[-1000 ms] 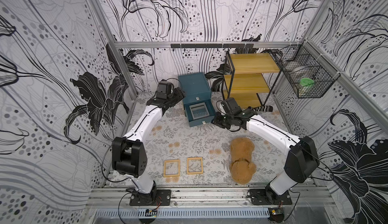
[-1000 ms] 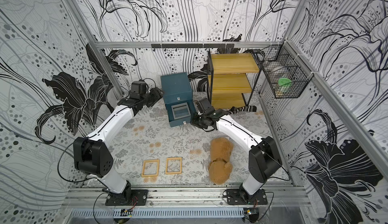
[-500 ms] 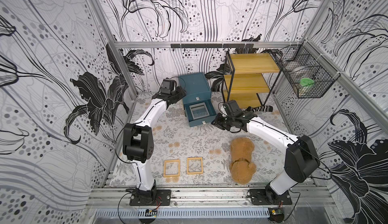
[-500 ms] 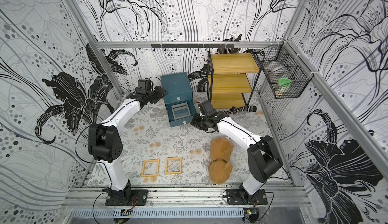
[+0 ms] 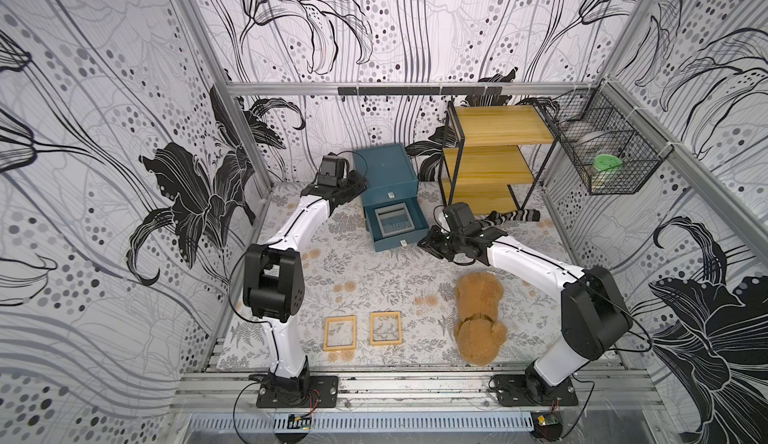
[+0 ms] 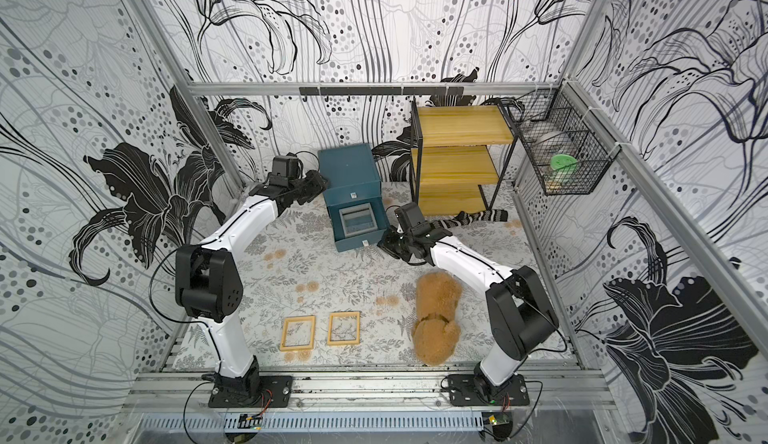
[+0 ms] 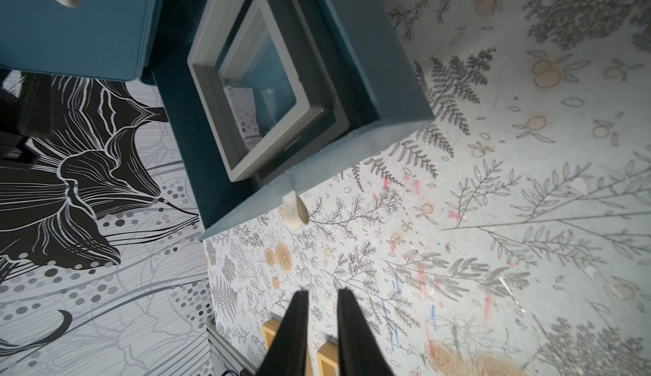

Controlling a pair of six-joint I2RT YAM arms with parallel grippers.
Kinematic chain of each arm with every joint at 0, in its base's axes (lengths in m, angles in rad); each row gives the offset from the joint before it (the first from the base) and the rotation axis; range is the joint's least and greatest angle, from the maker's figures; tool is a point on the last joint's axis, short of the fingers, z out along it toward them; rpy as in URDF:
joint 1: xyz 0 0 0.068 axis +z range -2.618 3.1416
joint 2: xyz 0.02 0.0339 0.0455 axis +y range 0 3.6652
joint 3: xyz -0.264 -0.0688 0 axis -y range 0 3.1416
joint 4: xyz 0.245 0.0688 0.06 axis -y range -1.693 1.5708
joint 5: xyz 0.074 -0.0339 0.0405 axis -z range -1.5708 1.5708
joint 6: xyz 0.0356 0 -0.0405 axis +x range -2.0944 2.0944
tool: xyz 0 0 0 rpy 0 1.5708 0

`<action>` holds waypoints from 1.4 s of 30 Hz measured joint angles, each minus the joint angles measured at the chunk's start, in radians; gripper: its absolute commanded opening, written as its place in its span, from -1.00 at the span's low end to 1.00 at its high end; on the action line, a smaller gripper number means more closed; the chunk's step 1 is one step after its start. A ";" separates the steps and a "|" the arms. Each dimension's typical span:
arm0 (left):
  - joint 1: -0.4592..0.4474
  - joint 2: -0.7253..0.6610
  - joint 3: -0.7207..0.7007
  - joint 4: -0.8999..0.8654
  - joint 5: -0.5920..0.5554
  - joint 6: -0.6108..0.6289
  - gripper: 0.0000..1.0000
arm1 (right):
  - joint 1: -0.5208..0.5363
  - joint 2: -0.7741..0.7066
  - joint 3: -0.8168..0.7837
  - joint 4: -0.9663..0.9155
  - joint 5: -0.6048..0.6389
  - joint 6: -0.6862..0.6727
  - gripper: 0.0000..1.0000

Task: Place the brooch boxes into the drawer by color
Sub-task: Close the drawer in the storage box.

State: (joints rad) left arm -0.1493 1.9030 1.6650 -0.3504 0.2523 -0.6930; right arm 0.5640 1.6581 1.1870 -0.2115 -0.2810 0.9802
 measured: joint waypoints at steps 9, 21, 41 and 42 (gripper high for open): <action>0.004 0.000 -0.007 0.014 0.013 -0.001 -0.15 | -0.004 0.100 0.002 0.045 0.002 0.004 -0.62; 0.006 0.000 -0.013 0.024 0.022 -0.002 -0.16 | -0.004 0.122 0.013 0.141 0.013 0.020 -0.61; 0.006 -0.003 -0.029 0.051 0.039 -0.009 -0.17 | -0.016 0.274 0.185 0.165 0.011 0.030 -0.62; 0.006 -0.003 -0.029 0.051 0.039 -0.009 -0.17 | -0.018 0.286 0.198 0.168 0.011 0.031 -0.62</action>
State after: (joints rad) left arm -0.1429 1.9003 1.6356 -0.2989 0.2916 -0.7017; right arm 0.5461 1.9438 1.3853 -0.0433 -0.2695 1.0107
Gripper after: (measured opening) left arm 0.415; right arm 0.192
